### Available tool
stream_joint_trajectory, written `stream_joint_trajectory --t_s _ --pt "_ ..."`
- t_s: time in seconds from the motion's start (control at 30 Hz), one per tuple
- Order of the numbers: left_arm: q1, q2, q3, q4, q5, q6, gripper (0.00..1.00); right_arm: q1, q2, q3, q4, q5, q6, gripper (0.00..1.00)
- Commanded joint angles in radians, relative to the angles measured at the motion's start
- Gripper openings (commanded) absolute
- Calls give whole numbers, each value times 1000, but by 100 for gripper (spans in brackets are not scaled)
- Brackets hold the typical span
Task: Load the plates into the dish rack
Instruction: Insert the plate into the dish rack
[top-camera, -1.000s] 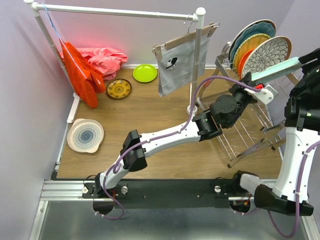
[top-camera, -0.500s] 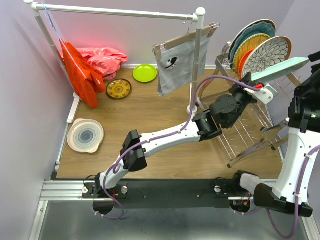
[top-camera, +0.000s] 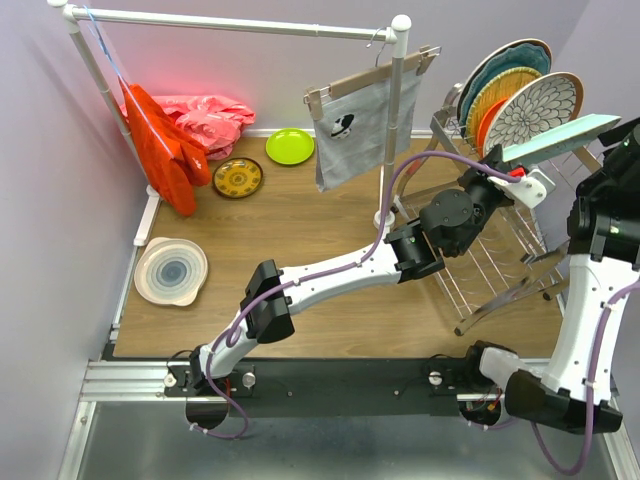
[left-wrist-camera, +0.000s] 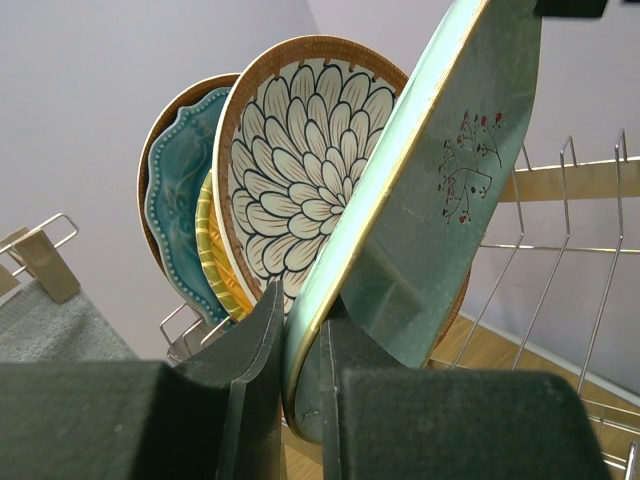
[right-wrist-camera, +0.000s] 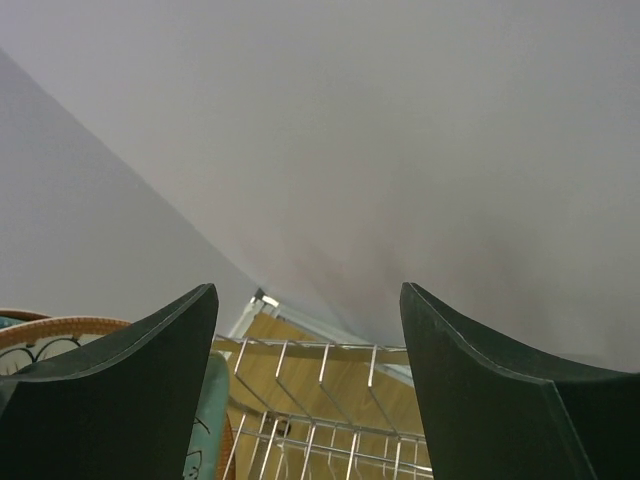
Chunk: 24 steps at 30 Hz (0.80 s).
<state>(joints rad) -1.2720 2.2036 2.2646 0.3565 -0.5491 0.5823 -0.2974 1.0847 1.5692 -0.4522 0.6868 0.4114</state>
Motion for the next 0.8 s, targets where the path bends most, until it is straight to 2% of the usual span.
stream_joint_trajectory --t_s 0.0,0.27,0.77 --pt "-36 33 9 -40 -63 -58 10 -14 41 17 -19 -101 64 81" --pt "-38 36 13 -34 -60 -56 12 -42 80 29 10 -190 75 81" --pt "-38 36 12 -34 -54 -61 20 -74 96 5 26 -227 109 81"
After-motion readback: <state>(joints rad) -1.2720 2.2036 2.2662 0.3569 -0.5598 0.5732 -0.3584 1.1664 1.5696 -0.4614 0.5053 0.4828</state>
